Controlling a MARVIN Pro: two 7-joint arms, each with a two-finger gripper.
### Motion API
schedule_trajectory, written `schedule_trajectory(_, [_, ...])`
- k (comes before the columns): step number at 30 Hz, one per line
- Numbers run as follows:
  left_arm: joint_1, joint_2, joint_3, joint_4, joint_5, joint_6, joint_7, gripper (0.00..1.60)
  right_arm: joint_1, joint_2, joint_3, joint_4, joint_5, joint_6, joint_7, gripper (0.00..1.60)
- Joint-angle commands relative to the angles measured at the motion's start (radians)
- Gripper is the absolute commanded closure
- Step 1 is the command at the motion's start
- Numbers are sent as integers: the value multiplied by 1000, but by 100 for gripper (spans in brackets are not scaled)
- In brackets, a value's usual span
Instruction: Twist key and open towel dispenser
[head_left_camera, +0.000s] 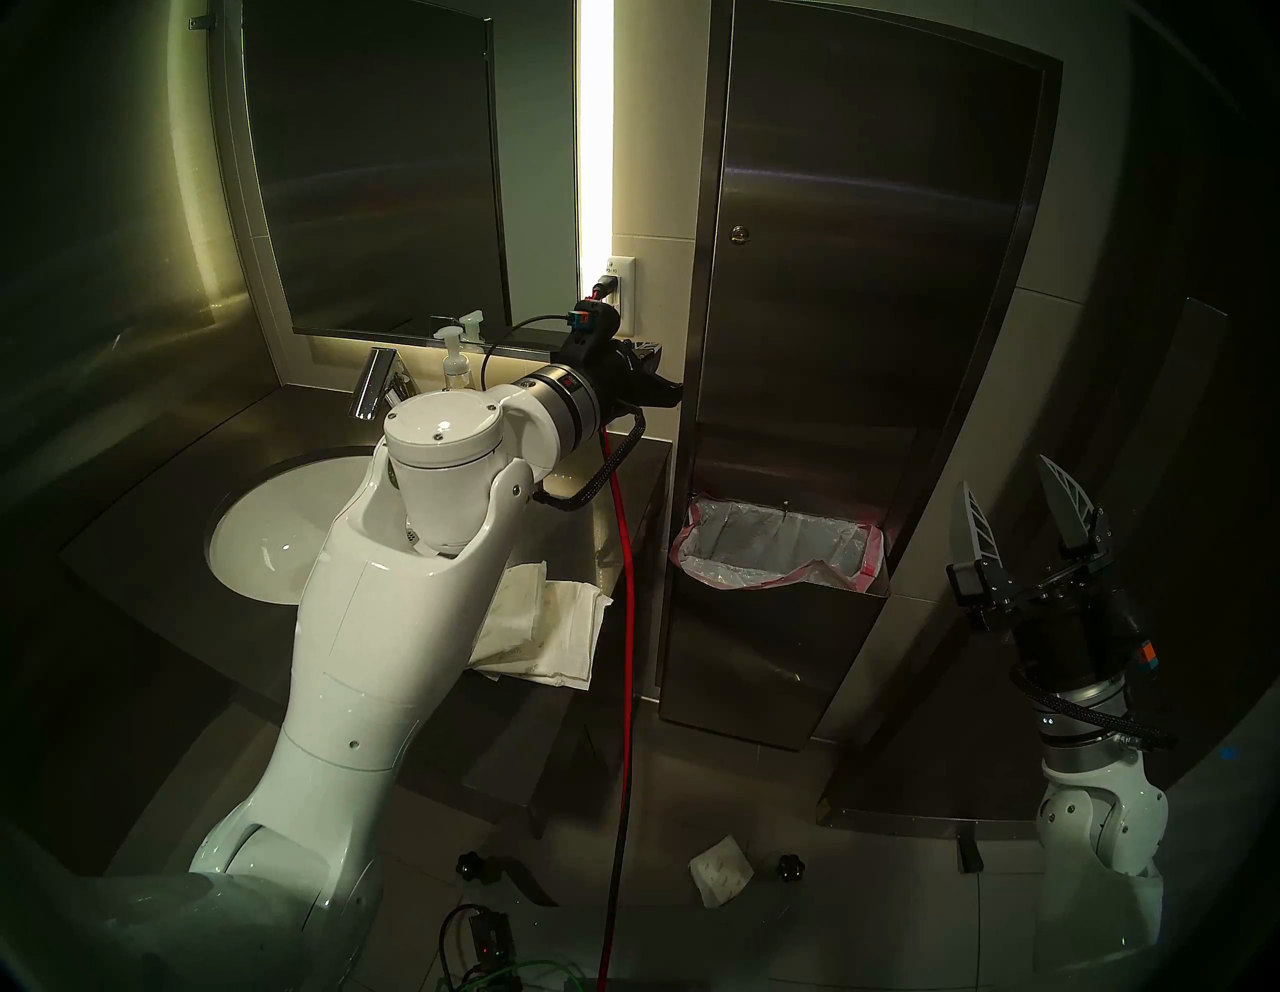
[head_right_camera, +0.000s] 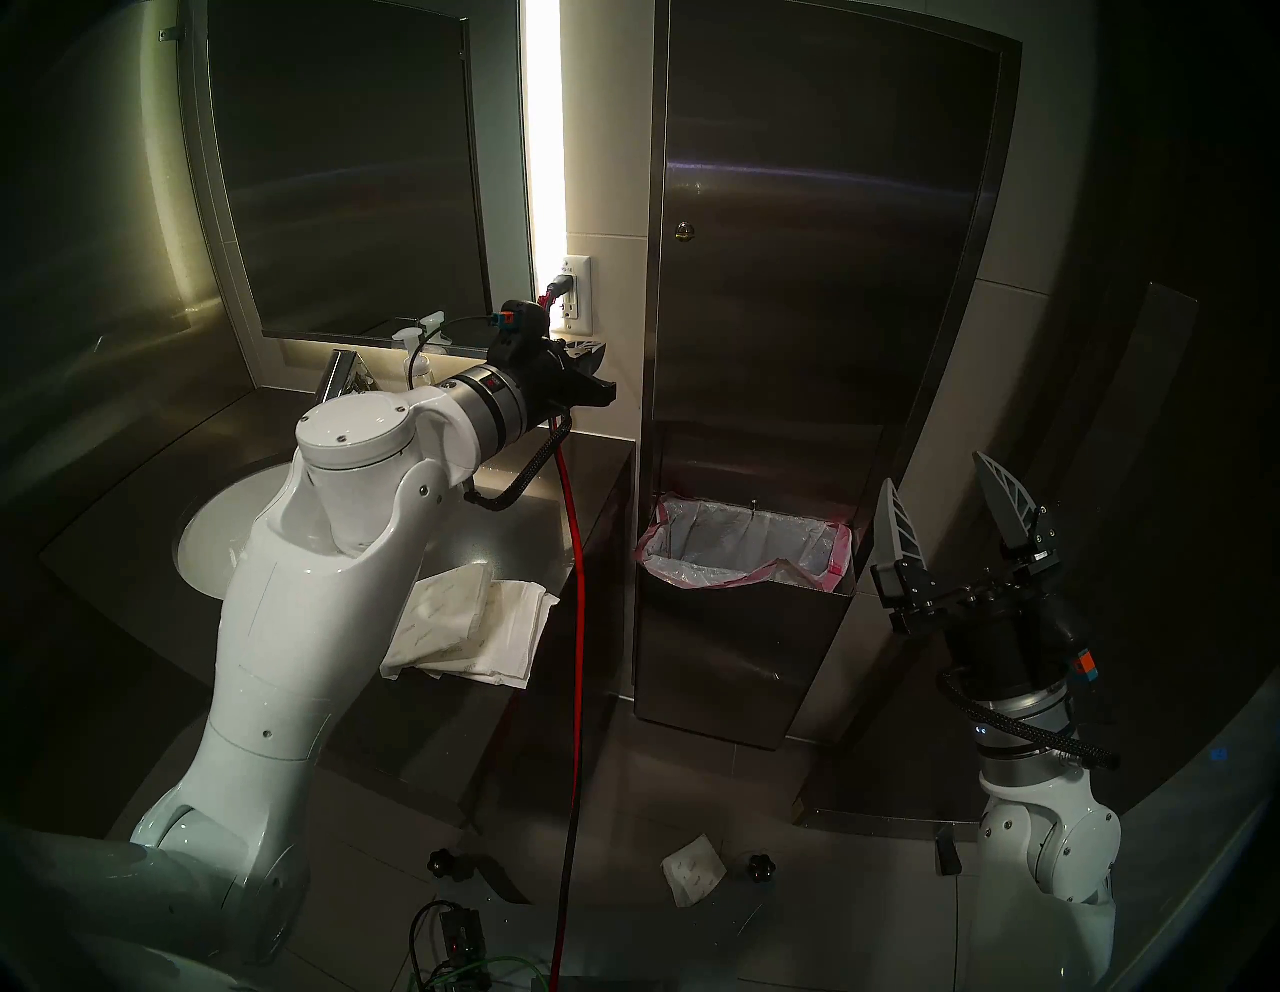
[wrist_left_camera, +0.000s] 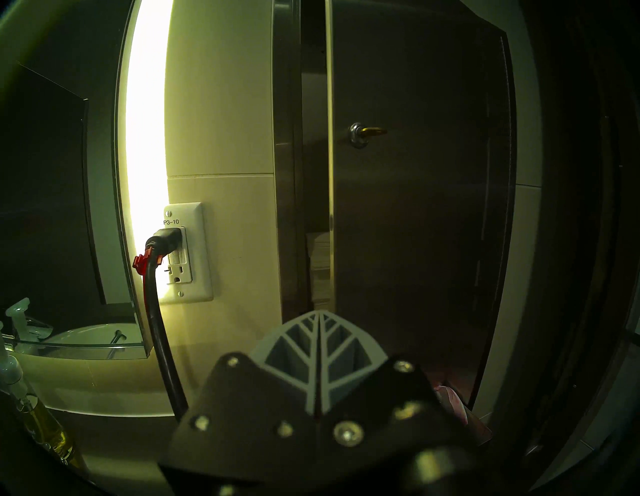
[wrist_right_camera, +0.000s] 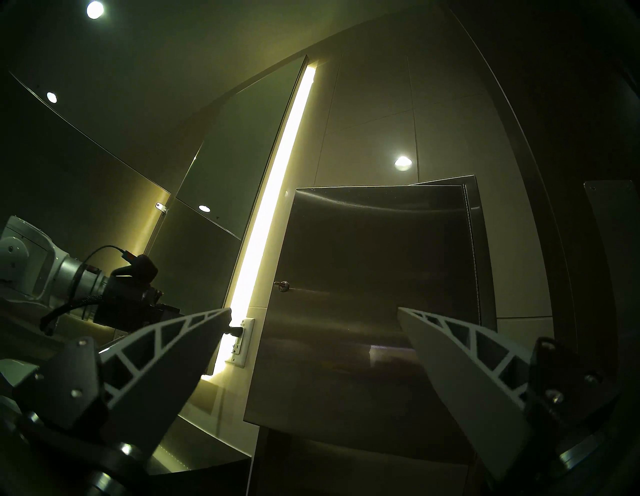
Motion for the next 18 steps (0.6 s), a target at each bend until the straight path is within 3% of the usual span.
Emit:
schedule_trajectory(1, [-126, -46, -18, 83, 27, -25, -40, 160, 6, 8, 2, -11, 19, -2, 9, 0])
schedule_trajectory(8, [-164, -93, -35, 176, 67, -59, -69, 160, 8, 8, 5, -9, 29, 2, 22, 0])
schedule_trajectory(18, [-259, -158, -12, 316, 99, -87, -102, 160, 11, 6, 8, -6, 38, 4, 35, 0])
